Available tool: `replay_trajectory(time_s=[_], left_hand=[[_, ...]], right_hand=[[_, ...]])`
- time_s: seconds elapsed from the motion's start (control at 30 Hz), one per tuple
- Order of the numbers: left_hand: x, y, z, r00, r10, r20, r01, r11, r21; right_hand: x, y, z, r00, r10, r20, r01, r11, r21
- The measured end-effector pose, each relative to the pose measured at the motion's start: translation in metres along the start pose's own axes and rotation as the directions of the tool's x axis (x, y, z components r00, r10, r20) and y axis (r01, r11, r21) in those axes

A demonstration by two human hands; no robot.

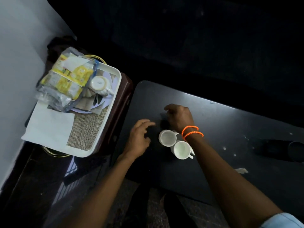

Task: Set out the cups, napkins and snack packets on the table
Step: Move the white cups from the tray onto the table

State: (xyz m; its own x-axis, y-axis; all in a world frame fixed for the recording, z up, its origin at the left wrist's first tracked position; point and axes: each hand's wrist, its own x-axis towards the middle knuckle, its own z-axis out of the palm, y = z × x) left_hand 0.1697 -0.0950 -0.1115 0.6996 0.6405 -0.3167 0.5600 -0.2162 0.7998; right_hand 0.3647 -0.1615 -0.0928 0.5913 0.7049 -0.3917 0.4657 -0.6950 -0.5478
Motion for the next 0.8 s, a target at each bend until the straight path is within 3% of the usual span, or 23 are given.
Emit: replay_trajectory(time_s=[0.07,0.13,0.23,0.3,0.43,0.57,0.67,0.8], left_hand=[[0.019,0.005,-0.042,0.971,0.011,-0.239,-0.016,1.000,-0.016],[0.042,0.009,-0.084,0.861,-0.069,-0.504,0.041,0.997,-0.067],[0.075,0.005,-0.134,0.698,-0.255,-0.670,0.198,0.967,-0.161],[0.091,0.000,-0.154,0.705,-0.395,-0.588,0.334,0.917,-0.216],[0.102,0.001,-0.168,0.797,-0.533,-0.285,0.371,0.804,-0.465],[0.101,0.002,-0.173,0.746,-0.592,-0.305,0.308,0.712,-0.631],[0.085,0.007,-0.170,0.702,-0.637,-0.317,0.230,0.625,-0.746],[0.067,0.014,-0.148,0.806,-0.516,-0.290,0.025,0.519,-0.854]], right_hand=[[0.012,-0.036,0.010,0.997,-0.070,0.030,0.068,0.996,0.063],[0.021,-0.074,0.024,0.991,-0.123,0.060,0.113,0.982,0.149],[0.031,-0.125,0.045,0.987,-0.152,0.051,0.131,0.947,0.294],[0.039,-0.150,0.056,0.989,-0.130,0.063,0.098,0.925,0.366],[0.051,-0.179,0.070,0.968,-0.057,0.244,-0.060,0.893,0.447],[0.049,-0.183,0.075,0.959,-0.035,0.281,-0.113,0.863,0.492],[0.039,-0.176,0.074,0.961,-0.092,0.260,-0.102,0.758,0.644],[0.022,-0.149,0.058,0.980,-0.117,0.162,-0.067,0.569,0.819]])
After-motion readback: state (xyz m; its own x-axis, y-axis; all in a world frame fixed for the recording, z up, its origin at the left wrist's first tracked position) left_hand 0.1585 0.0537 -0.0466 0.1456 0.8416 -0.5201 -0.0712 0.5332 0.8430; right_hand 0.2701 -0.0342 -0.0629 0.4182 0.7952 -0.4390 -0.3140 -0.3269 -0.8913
